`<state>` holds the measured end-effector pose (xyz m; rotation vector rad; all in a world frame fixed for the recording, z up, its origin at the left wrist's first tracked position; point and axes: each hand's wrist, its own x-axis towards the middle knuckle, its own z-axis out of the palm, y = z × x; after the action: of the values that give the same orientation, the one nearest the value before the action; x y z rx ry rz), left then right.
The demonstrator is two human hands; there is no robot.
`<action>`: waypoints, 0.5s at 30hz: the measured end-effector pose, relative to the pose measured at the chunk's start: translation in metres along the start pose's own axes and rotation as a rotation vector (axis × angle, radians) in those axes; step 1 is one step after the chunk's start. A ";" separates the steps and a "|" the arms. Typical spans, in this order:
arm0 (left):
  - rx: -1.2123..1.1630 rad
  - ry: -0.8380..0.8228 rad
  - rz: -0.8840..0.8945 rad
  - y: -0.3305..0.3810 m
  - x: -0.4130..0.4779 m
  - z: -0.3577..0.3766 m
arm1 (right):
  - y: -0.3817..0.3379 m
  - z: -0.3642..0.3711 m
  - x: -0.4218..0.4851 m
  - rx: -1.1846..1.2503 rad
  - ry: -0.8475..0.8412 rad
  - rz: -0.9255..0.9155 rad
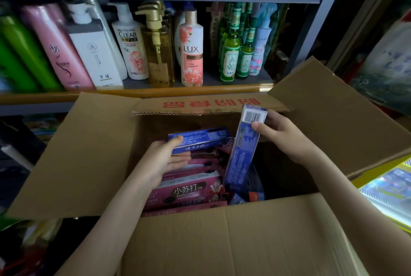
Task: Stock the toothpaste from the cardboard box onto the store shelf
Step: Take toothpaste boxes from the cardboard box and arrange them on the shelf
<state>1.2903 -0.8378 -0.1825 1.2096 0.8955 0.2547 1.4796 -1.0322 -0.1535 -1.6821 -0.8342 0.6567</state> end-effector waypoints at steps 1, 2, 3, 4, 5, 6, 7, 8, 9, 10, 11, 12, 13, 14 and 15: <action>-0.021 -0.013 -0.001 0.001 -0.001 0.001 | -0.004 0.004 -0.002 0.120 0.063 -0.005; -0.032 -0.024 0.002 0.002 -0.001 0.002 | -0.008 0.009 -0.004 0.224 0.107 -0.003; -0.042 -0.035 0.008 0.003 -0.002 0.003 | -0.012 0.013 -0.005 0.316 0.134 0.004; -0.055 -0.042 0.017 0.005 -0.002 0.005 | -0.014 0.019 -0.006 0.406 0.151 0.016; -0.079 -0.047 0.024 0.007 -0.005 0.006 | -0.017 0.025 -0.007 0.490 0.169 0.037; -0.105 -0.046 0.029 0.008 -0.006 0.008 | -0.019 0.031 -0.008 0.562 0.192 0.061; -0.131 -0.042 0.031 0.010 -0.009 0.010 | -0.020 0.038 -0.010 0.624 0.215 0.084; -0.157 -0.032 0.033 0.011 -0.012 0.011 | -0.020 0.045 -0.011 0.672 0.234 0.101; -0.185 -0.011 0.031 0.011 -0.014 0.013 | -0.020 0.052 -0.013 0.706 0.250 0.112; -0.203 0.019 0.035 0.010 -0.015 0.013 | -0.020 0.058 -0.014 0.731 0.261 0.116; -0.214 0.056 0.040 0.009 -0.017 0.014 | -0.021 0.064 -0.016 0.755 0.264 0.117; -0.217 0.095 0.045 0.007 -0.017 0.014 | -0.020 0.069 -0.017 0.777 0.263 0.121; -0.217 0.133 0.050 0.004 -0.018 0.014 | -0.020 0.074 -0.018 0.795 0.261 0.127; -0.214 0.163 0.058 0.002 -0.019 0.013 | -0.019 0.079 -0.020 0.810 0.262 0.138; -0.218 0.184 0.068 0.000 -0.020 0.013 | -0.018 0.083 -0.020 0.820 0.263 0.154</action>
<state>1.2869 -0.8592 -0.1721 1.0261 0.9597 0.5125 1.3995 -0.9977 -0.1572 -1.0463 -0.1850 0.7310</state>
